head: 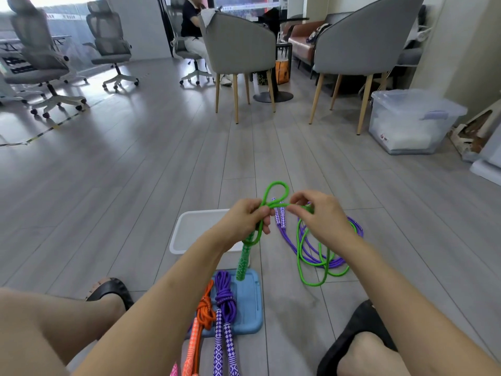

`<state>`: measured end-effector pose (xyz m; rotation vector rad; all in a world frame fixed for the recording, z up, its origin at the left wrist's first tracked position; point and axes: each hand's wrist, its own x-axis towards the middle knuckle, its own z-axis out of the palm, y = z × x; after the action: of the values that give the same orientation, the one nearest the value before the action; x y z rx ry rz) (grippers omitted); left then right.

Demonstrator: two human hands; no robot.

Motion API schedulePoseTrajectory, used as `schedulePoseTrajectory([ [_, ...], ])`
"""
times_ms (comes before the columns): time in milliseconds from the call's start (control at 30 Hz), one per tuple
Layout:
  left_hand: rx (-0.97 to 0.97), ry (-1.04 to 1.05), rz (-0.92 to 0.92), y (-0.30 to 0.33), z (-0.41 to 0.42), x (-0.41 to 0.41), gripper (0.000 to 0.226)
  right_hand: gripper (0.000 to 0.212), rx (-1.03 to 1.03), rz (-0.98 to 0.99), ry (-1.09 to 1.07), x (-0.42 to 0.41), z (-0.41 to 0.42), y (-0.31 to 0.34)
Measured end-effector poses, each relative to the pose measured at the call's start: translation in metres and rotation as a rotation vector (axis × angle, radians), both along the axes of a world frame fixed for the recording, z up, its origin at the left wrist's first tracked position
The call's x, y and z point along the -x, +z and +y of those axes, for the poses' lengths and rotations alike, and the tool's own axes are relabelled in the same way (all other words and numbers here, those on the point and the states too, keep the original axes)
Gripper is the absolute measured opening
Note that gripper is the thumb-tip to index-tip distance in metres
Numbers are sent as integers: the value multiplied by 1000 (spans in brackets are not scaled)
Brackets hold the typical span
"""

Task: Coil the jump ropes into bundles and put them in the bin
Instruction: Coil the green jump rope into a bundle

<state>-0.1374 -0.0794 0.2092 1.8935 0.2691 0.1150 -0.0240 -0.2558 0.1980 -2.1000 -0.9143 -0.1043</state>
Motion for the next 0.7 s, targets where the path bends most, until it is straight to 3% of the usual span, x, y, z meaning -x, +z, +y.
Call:
schedulePoseTrajectory([
  [100, 164, 151, -60, 2, 4, -2, 26, 12, -143, 235, -103, -17, -11, -10],
  [233, 422, 165, -87, -1, -3, -6, 23, 27, -298, 384, -235, -15, -10, -24],
  [533, 338, 176, -156, -8, -18, -11, 26, 11, -525, 575, -193, 13, 22, -18],
  [700, 304, 98, -218, -12, -24, -11, 25, 35, -379, 492, -127, 17, 29, -22],
])
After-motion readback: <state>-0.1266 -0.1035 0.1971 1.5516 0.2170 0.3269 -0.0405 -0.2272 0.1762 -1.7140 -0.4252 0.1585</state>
